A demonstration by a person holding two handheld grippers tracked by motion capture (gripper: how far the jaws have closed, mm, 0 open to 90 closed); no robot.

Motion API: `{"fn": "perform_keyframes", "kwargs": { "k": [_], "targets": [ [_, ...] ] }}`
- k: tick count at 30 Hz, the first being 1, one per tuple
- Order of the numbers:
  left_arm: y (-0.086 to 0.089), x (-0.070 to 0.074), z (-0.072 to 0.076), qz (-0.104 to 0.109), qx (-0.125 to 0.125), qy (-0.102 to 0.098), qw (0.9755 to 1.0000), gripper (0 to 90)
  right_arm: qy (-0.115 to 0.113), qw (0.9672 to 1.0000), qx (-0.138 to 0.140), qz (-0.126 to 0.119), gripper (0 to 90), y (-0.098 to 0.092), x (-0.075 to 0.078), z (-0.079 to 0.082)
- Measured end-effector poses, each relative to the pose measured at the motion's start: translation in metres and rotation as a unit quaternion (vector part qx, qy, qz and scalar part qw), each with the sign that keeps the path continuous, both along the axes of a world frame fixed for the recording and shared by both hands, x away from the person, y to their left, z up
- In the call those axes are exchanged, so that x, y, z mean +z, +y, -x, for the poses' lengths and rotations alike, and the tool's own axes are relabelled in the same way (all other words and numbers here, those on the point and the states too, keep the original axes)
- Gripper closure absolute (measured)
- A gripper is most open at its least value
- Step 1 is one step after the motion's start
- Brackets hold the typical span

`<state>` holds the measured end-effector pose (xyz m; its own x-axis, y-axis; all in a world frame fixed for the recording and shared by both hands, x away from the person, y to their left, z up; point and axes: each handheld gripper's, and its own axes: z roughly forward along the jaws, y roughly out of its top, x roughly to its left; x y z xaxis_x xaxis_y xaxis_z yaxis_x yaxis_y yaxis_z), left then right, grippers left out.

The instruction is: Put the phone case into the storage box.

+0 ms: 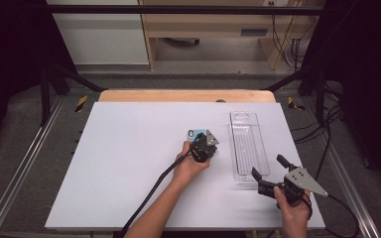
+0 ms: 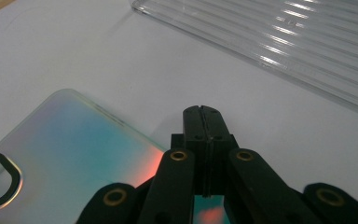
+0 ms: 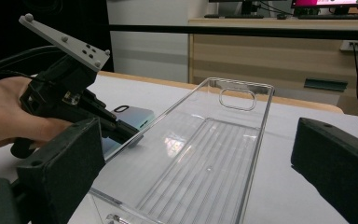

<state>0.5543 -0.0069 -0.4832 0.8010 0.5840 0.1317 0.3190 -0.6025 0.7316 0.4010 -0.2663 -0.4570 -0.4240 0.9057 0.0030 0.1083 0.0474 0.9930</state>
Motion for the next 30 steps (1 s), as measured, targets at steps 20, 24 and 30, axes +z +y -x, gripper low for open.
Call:
{"fn": "perform_keyframes", "kwargs": {
  "k": [20,24,30],
  "targets": [
    [0.046,0.0,0.026,0.001,0.022,0.001,0.9998,90.0,0.003,0.9999,0.009,0.006,2.9,0.005,-0.001,-0.002],
    [0.058,0.0,0.031,0.005,0.027,0.005,0.9996,90.0,0.004,0.9999,0.009,0.006,2.9,0.005,-0.001,-0.002],
    [0.077,0.0,0.036,0.012,0.039,0.01,0.9991,90.0,0.005,0.9999,0.009,0.005,2.9,0.005,-0.001,-0.002]
  ]
}}
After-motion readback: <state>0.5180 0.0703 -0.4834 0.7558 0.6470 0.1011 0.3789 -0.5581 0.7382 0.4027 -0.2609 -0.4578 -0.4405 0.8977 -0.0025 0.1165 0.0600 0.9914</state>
